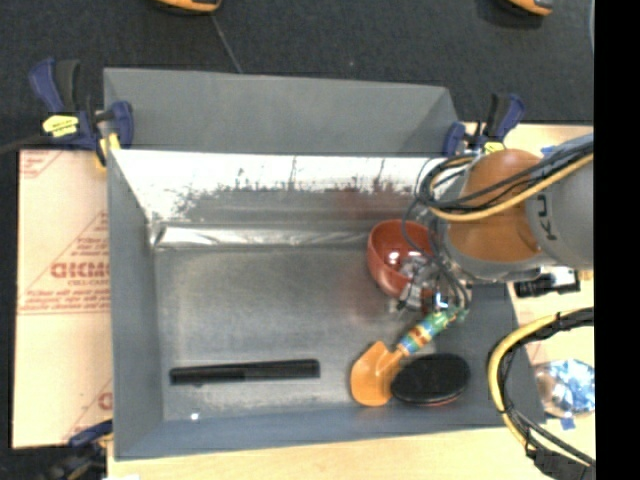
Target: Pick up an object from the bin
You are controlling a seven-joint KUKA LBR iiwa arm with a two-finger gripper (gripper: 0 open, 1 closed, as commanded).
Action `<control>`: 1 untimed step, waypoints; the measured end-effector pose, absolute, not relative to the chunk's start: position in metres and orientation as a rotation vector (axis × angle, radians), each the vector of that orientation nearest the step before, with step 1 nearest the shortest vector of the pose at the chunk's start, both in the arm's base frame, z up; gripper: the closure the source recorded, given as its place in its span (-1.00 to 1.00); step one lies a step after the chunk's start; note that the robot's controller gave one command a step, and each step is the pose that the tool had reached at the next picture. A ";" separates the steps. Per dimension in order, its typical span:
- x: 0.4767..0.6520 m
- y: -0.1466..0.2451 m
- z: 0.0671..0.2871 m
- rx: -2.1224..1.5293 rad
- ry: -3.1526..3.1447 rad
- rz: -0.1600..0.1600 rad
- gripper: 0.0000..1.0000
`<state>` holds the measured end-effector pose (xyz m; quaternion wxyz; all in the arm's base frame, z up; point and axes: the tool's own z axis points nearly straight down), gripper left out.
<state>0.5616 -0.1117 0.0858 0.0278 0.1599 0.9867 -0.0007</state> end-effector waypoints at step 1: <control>0.589 -0.118 0.100 0.118 3.105 -0.007 1.00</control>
Offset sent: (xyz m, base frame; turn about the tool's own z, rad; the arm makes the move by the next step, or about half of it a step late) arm -0.0356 -0.0315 0.0181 -0.1207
